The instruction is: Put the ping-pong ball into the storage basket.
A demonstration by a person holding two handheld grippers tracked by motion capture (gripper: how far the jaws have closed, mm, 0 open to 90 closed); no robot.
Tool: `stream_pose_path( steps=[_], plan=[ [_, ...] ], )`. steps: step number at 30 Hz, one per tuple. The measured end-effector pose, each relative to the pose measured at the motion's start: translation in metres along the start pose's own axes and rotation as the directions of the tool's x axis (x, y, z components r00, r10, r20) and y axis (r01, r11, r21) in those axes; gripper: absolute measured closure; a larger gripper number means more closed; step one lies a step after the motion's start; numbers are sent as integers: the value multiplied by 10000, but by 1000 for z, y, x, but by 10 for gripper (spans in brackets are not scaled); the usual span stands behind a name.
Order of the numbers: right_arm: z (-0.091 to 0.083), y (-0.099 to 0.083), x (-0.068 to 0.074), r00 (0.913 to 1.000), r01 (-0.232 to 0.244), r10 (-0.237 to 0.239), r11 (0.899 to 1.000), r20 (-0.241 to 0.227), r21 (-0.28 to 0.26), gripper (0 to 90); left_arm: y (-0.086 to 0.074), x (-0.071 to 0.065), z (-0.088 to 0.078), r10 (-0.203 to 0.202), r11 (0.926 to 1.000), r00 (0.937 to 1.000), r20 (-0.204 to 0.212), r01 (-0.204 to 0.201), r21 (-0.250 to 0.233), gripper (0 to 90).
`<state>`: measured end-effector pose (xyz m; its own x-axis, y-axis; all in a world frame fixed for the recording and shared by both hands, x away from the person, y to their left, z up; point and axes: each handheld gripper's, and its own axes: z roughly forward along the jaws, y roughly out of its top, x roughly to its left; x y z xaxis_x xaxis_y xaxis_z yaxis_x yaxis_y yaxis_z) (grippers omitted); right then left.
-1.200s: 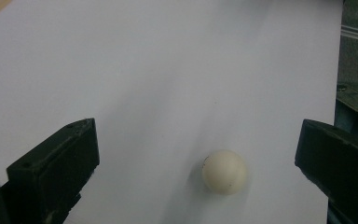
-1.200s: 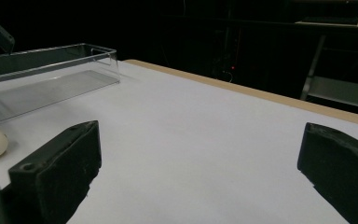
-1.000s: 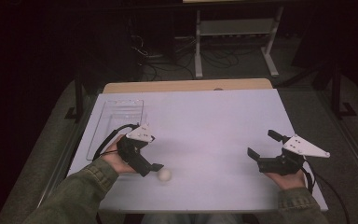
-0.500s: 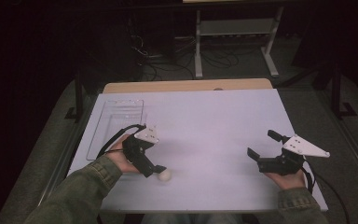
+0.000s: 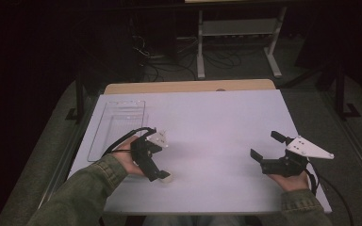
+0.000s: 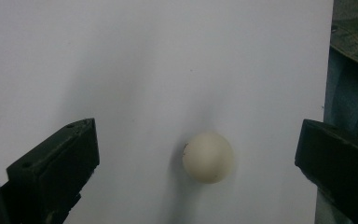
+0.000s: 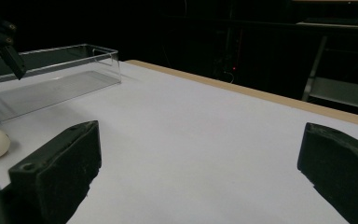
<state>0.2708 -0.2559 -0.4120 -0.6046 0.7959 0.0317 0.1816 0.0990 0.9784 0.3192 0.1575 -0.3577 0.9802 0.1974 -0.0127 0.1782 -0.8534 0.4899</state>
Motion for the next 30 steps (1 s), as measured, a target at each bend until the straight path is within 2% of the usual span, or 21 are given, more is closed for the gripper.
stream_pose_path(
  steps=[2,7,20,23,28,30],
  plan=[
    [0,0,0,10000,-5,5,10000,-11,13,0,3,-1,4,93,9998,9999,82,-94,190,0],
    [-1,0,0,10000,-46,46,10000,-21,11,0,4,-3,9,448,9969,9990,-87,-441,658,0],
    [-1,0,1,10000,-44,44,10000,-30,18,0,5,0,11,442,9940,9990,-8,-439,1004,0],
    [0,0,1,10000,-16,16,10000,-48,27,0,6,-2,12,523,9898,9986,90,-530,1324,0],
    [-1,0,0,10000,-56,56,10000,-54,26,0,8,-3,14,595,9868,9982,119,-606,1503,0],
    [-1,0,1,10000,-48,49,10000,-52,35,0,9,-3,15,664,9827,9977,106,-672,1728,0]
  ],
)
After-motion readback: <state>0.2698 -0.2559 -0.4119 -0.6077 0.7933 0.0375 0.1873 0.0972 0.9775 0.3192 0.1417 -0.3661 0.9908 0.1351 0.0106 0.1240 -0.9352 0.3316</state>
